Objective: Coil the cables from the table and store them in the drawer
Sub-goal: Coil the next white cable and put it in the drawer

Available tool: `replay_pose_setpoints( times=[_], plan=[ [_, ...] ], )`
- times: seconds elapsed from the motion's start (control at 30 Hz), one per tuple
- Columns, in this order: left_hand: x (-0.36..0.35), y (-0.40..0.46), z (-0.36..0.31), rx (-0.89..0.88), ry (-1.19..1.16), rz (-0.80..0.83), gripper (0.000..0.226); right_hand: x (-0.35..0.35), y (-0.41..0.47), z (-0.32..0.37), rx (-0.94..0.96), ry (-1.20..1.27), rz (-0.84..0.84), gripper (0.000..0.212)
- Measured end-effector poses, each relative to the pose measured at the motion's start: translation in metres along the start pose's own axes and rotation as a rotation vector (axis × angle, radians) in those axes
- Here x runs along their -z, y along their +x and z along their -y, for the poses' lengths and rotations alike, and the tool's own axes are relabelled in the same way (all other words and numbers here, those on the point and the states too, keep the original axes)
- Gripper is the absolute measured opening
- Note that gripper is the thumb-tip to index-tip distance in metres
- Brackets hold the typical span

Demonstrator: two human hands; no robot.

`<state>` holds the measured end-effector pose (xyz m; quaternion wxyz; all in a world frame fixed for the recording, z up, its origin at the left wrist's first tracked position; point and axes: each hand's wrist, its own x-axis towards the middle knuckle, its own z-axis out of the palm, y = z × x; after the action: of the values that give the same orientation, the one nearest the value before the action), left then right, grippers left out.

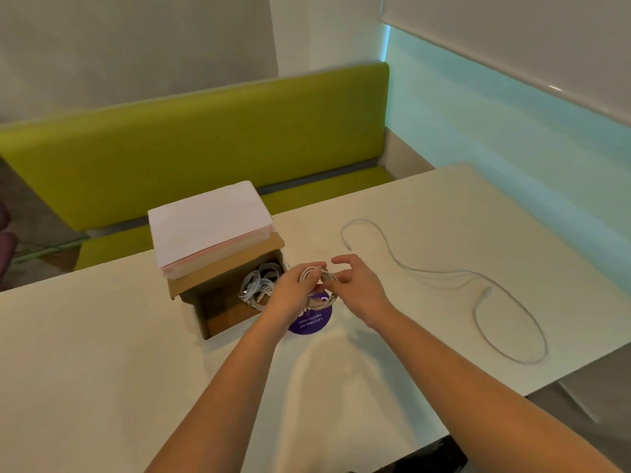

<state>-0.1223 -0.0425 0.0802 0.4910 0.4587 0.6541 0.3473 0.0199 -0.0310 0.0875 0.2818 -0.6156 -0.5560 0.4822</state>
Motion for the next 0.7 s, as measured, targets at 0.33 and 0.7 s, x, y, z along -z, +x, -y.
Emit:
replay_pose_setpoints(
  times=[0.33, 0.7],
  plan=[
    [0.055, 0.0, 0.044, 0.211, -0.348, -0.281, 0.018, -0.069, 0.023, 0.02, -0.245, 0.115, 0.209, 0.05],
    [0.097, 0.031, 0.074, 0.284, -0.121, -0.479, 0.026, -0.121, 0.051, 0.016, -0.024, -0.017, 0.24, 0.039]
  ],
)
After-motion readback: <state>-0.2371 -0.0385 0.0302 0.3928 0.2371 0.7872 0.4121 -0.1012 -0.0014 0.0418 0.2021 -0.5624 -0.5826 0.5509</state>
